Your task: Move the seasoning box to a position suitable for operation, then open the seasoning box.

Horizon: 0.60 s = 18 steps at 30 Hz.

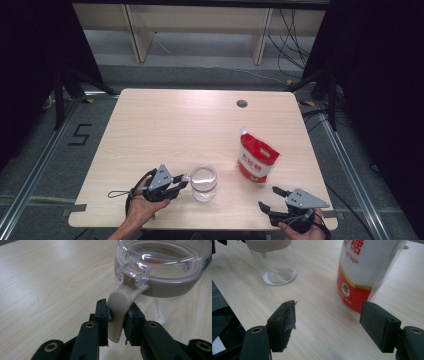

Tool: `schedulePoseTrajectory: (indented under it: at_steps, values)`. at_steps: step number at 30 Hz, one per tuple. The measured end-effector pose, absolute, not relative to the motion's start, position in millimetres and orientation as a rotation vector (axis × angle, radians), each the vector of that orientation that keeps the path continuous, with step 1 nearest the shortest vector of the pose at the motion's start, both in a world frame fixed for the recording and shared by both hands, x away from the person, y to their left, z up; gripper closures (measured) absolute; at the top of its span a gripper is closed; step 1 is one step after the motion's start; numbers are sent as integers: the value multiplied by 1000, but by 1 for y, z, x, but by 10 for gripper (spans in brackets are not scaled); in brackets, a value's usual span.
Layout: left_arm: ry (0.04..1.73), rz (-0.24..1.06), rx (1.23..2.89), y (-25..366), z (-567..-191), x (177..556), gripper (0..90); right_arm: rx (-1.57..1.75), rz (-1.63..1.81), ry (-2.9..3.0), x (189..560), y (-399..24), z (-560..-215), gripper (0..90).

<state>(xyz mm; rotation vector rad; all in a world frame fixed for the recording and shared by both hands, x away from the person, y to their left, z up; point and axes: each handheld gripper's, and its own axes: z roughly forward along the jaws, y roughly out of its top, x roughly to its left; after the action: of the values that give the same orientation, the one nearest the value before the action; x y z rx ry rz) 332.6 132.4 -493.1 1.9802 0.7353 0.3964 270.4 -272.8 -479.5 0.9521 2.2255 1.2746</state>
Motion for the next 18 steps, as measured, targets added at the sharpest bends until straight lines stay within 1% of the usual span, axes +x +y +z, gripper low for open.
schedulePoseTrajectory:
  at_steps: [1, 3, 4, 6, 7, 9, 11, 15, 18]
  values:
    - [752, 376, 1965, 132, -494, 333, 695, 971, 1269, 2235, 270, -273, -479, 300]
    - [760, 410, 2005, 132, -494, 333, 563, 978, 1278, 2250, 270, -272, -481, 300]
    - [779, 406, 1994, 132, -494, 333, 504, 978, 1279, 2249, 270, -272, -481, 300]
    - [789, 409, 2002, 134, -492, 332, 433, 981, 1267, 2246, 270, -272, -480, 300]
    - [800, 409, 1980, 135, -491, 332, 433, 981, 1267, 2246, 270, -272, -480, 300]
    - [792, 434, 1978, 141, -487, 329, 387, 969, 1266, 2251, 271, -271, -481, 300]
    - [781, 446, 1985, 143, -486, 329, 362, 963, 1264, 2251, 271, -272, -481, 299]
    - [797, 416, 1964, 149, -481, 321, 342, 948, 1254, 2248, 270, -272, -480, 299]
    - [764, 426, 1974, 153, -479, 319, 339, 952, 1250, 2264, 270, -271, -480, 299]
